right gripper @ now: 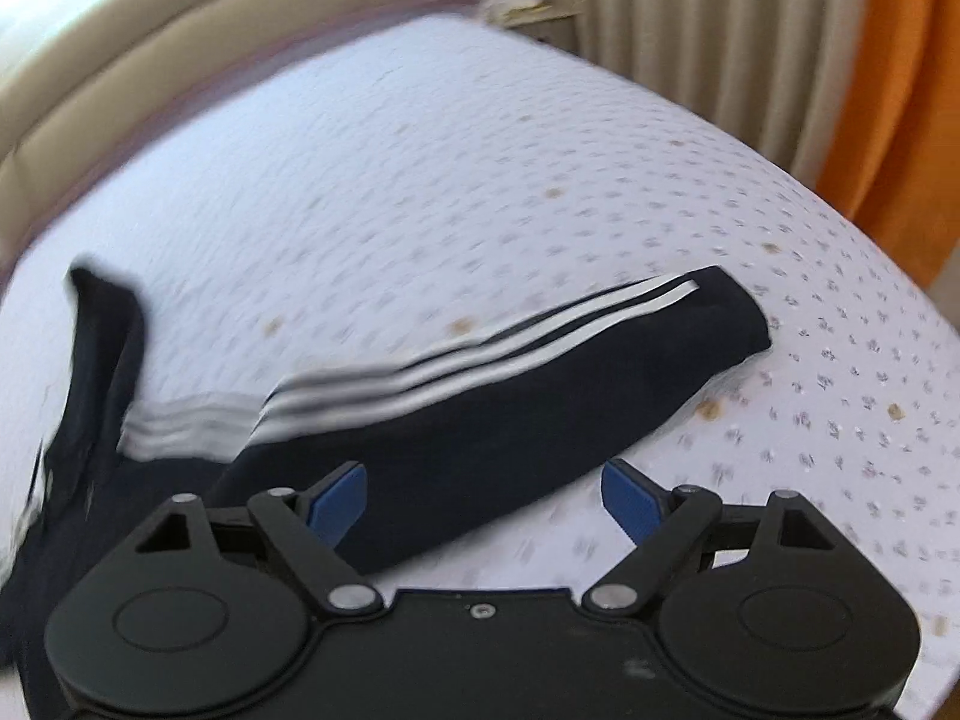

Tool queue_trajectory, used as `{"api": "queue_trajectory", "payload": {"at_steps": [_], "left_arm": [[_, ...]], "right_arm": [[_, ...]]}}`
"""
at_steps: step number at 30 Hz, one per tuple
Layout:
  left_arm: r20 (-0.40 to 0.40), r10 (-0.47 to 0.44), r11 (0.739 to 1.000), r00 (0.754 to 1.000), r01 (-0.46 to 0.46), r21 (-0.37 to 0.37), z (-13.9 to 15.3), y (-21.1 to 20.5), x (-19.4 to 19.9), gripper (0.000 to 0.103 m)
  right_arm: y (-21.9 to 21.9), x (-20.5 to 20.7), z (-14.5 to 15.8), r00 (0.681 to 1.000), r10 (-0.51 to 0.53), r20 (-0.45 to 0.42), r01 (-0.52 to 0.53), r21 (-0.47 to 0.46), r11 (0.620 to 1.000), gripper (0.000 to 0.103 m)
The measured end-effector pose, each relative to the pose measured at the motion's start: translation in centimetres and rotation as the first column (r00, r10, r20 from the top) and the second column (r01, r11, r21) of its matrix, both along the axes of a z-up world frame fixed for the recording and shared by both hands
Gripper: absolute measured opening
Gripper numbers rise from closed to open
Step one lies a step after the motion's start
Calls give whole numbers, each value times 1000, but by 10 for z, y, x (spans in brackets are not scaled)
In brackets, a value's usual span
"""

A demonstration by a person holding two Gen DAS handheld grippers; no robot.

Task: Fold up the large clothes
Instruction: 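Grasp the striped sleeve cuff with the right gripper and lift it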

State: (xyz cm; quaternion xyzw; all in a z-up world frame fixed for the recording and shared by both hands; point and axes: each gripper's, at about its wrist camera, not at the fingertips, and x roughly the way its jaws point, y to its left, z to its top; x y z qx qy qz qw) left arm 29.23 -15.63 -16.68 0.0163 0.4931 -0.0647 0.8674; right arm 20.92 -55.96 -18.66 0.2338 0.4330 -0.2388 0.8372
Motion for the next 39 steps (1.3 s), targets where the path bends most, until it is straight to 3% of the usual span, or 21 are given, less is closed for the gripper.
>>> {"api": "queue_trajectory", "payload": {"at_steps": [7,12,17,19,20,21,24,30,32,34,35,36,39], "left_arm": [[47,-24,999,999,21,47,-65,-32,21,84],[21,-50,998,999,49,46,-101,-55,30,84],[9,-78,996,997,78,45,-114,-71,33,84],[7,-85,995,996,85,45,-116,-74,34,84],[5,-88,995,996,88,43,-117,-74,35,84],[5,-89,995,996,89,41,-118,-74,35,84],[13,-86,996,996,85,38,-119,-68,36,84],[25,-68,997,997,67,42,-119,-37,36,82],[37,-49,998,998,48,31,-117,-20,36,82],[41,-28,1000,999,28,1,-114,3,38,82],[36,-19,1000,999,19,-19,-113,15,40,80],[29,-6,999,1000,8,-38,-112,29,42,78],[38,25,998,999,-22,-59,-104,74,44,76]], "right_arm": [[-109,0,-83,983,-182,27,183,-19,983,98],[-178,-5,-124,947,-312,72,305,93,948,98],[-211,-1,-154,909,-408,83,381,225,897,93],[-212,2,-156,892,-439,110,410,214,887,80],[-211,6,-156,891,-442,106,416,203,887,52],[-210,9,-157,892,-441,97,415,204,886,32],[-204,13,-158,889,-444,116,418,196,887,20],[-127,28,-110,946,-265,184,269,6,963,17],[-75,39,-86,964,-154,215,174,-76,982,17],[-12,52,-63,975,-19,219,71,-232,970,17],[26,57,-50,973,62,222,15,-331,943,17],[55,62,-41,966,115,230,-22,-372,928,17],[144,78,-19,923,236,305,-131,-328,936,17]]}}
